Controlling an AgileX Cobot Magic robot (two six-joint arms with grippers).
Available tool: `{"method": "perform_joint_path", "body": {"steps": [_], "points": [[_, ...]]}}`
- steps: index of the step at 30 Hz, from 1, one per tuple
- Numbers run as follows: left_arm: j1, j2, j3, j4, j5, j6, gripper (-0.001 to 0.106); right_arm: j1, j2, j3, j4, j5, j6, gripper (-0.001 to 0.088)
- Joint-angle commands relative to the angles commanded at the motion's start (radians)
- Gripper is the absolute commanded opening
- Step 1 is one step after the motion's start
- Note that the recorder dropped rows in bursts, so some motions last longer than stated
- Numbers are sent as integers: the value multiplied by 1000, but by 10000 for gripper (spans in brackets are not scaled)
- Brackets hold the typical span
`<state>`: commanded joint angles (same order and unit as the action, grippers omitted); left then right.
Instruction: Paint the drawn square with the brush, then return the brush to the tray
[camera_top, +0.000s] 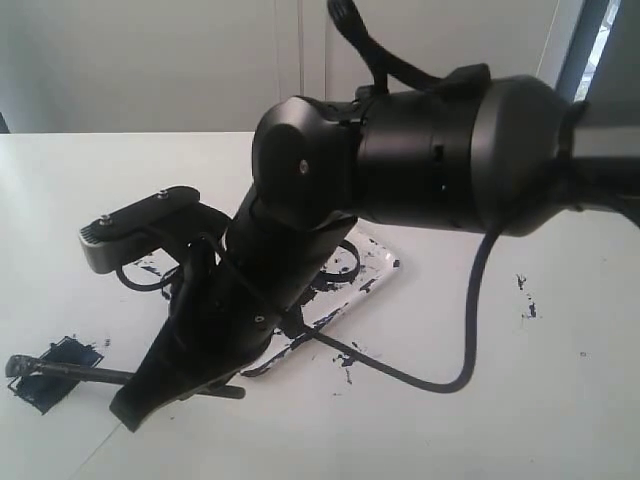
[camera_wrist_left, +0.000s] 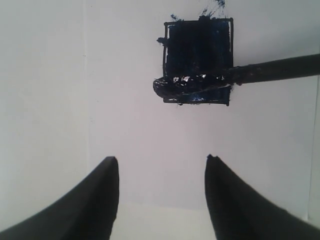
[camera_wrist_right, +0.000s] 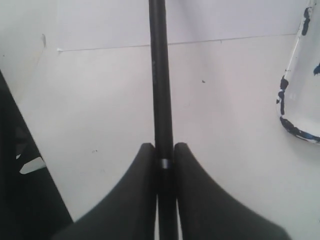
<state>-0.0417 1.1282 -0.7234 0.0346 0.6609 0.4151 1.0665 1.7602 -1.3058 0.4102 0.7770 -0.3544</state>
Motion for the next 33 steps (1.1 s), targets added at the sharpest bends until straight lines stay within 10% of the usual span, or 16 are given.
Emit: {"method": "perform_joint_path", "body": {"steps": [26, 33], "points": [[0, 0, 0, 0, -3, 0, 563, 0, -91, 0, -2, -15, -3, 0], [0, 0, 0, 0, -3, 0, 563, 0, -146, 0, -187, 90, 97, 0]]}}
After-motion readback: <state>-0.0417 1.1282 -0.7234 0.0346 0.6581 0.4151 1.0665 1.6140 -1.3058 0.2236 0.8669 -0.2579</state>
